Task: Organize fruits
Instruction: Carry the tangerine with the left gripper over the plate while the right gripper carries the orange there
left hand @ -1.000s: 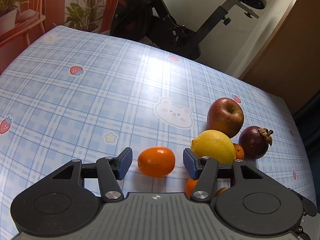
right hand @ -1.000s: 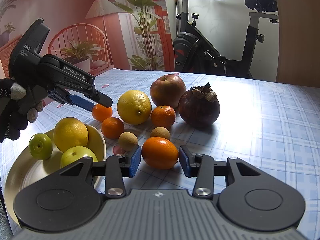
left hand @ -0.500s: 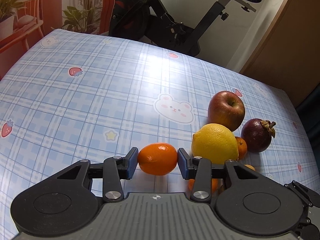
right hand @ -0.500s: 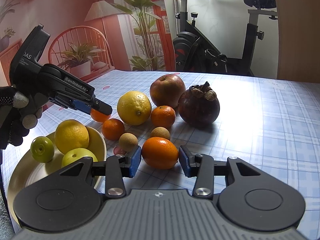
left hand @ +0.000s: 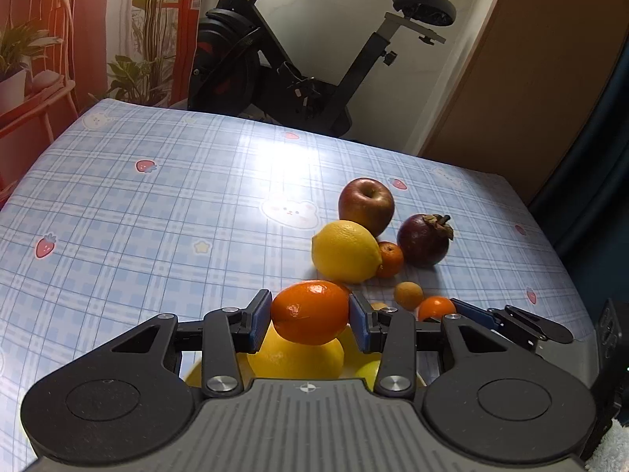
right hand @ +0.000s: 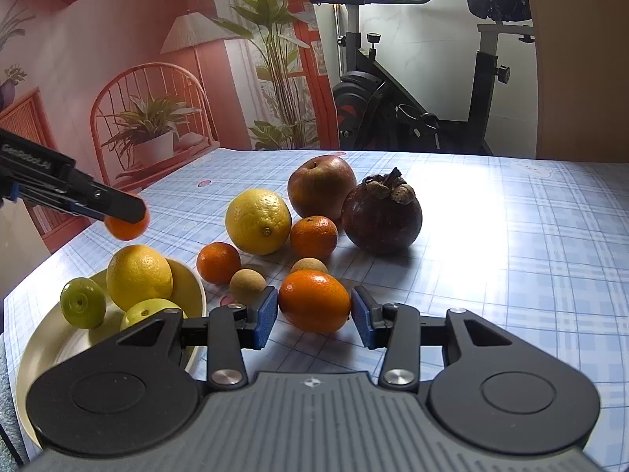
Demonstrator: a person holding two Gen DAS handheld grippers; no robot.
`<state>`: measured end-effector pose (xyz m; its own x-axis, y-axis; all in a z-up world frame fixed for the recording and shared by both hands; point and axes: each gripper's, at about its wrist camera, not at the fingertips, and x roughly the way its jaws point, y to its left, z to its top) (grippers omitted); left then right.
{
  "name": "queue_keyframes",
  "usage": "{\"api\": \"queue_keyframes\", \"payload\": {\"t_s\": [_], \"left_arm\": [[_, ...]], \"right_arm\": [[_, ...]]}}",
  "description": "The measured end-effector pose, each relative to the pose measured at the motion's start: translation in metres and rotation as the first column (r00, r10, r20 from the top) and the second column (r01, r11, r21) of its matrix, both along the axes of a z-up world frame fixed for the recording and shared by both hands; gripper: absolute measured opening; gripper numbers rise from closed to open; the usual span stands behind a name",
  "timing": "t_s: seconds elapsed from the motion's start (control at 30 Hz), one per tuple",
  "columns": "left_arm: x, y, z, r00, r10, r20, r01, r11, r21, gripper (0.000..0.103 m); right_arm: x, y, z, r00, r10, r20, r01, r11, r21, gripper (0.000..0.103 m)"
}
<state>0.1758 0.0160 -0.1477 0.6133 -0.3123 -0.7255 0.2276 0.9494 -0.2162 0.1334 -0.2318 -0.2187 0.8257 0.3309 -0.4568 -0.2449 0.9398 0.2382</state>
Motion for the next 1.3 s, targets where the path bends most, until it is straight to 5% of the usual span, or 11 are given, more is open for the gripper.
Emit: {"api": "queue_keyframes", "payload": {"t_s": [0.57,1.3], "left_arm": [[-0.069,0.012,-0.019,0.997,-0.071,-0.021,0.072,0.996,0.059,0.045],[-0.077,0.036,-0.042,1.000,-0.010,-0.020,0.013,0.994,0.112,0.045]], "right_arm": [[-0.047,0.037,0.035,1.000,0.003,0.027,-0.002,1.000,-0.022,0.044],[-0.070,0.089,0.027,0.995,0.081,-0.057,-0.086,0.992,-0.096,0.044]]}}
